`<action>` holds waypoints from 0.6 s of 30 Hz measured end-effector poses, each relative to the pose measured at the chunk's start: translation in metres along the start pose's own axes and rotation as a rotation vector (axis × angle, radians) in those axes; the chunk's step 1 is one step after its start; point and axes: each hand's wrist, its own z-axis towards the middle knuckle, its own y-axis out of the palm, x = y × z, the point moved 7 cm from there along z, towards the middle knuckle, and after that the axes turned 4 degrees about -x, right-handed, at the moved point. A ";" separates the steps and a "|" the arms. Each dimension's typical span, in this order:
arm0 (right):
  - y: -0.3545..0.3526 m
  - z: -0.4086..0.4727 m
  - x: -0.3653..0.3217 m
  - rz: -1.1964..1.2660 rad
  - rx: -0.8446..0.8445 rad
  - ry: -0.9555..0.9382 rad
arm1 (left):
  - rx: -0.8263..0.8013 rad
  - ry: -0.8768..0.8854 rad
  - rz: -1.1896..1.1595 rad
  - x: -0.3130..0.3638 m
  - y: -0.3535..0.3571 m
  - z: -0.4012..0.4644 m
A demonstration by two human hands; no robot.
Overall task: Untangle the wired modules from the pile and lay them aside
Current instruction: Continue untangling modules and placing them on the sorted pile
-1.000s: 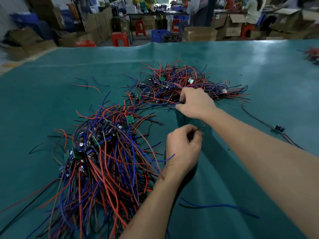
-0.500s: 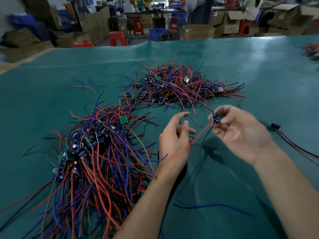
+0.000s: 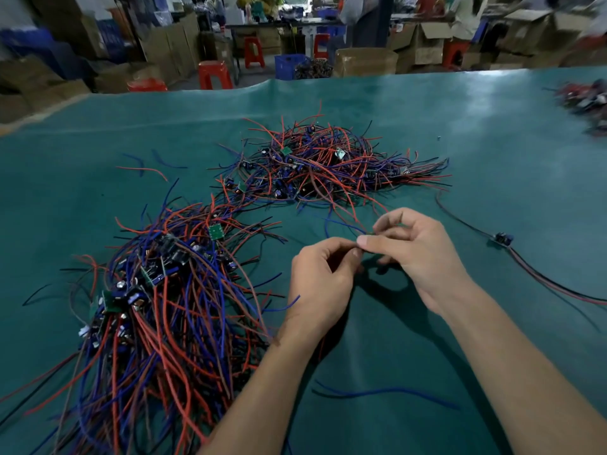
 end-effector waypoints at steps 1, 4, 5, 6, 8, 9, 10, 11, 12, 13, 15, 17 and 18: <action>0.000 0.000 0.000 -0.005 -0.006 0.000 | 0.008 0.001 0.016 0.000 -0.001 0.000; 0.003 0.000 -0.001 -0.025 -0.046 -0.005 | 0.032 0.009 0.079 0.002 -0.001 -0.001; 0.002 0.000 -0.001 -0.033 -0.038 -0.009 | 0.037 0.004 0.097 0.002 -0.001 -0.001; 0.001 0.001 -0.001 -0.041 -0.018 -0.018 | 0.042 -0.005 0.109 0.002 -0.001 -0.001; 0.000 0.001 -0.002 -0.047 0.016 -0.039 | 0.059 -0.019 0.127 0.001 -0.003 0.000; 0.000 0.000 -0.002 -0.046 0.022 -0.048 | 0.065 -0.026 0.133 0.001 -0.003 0.000; 0.000 0.000 -0.002 -0.047 0.025 -0.057 | 0.069 -0.031 0.135 0.000 -0.003 0.000; 0.000 0.001 -0.002 -0.055 0.033 -0.065 | 0.070 -0.033 0.137 0.000 -0.003 0.001; -0.001 0.001 -0.002 -0.073 0.046 -0.077 | 0.068 -0.035 0.139 0.000 -0.003 0.001; -0.002 0.001 -0.003 -0.097 0.061 -0.095 | 0.064 -0.036 0.142 0.000 -0.002 0.001; -0.005 0.001 -0.005 -0.138 0.093 -0.134 | 0.049 -0.038 0.147 -0.001 -0.002 0.002; -0.012 0.002 -0.006 -0.158 0.139 -0.163 | 0.036 -0.038 0.151 -0.001 -0.001 0.002; -0.016 0.002 -0.008 -0.166 0.163 -0.179 | 0.032 -0.036 0.150 -0.001 -0.001 0.002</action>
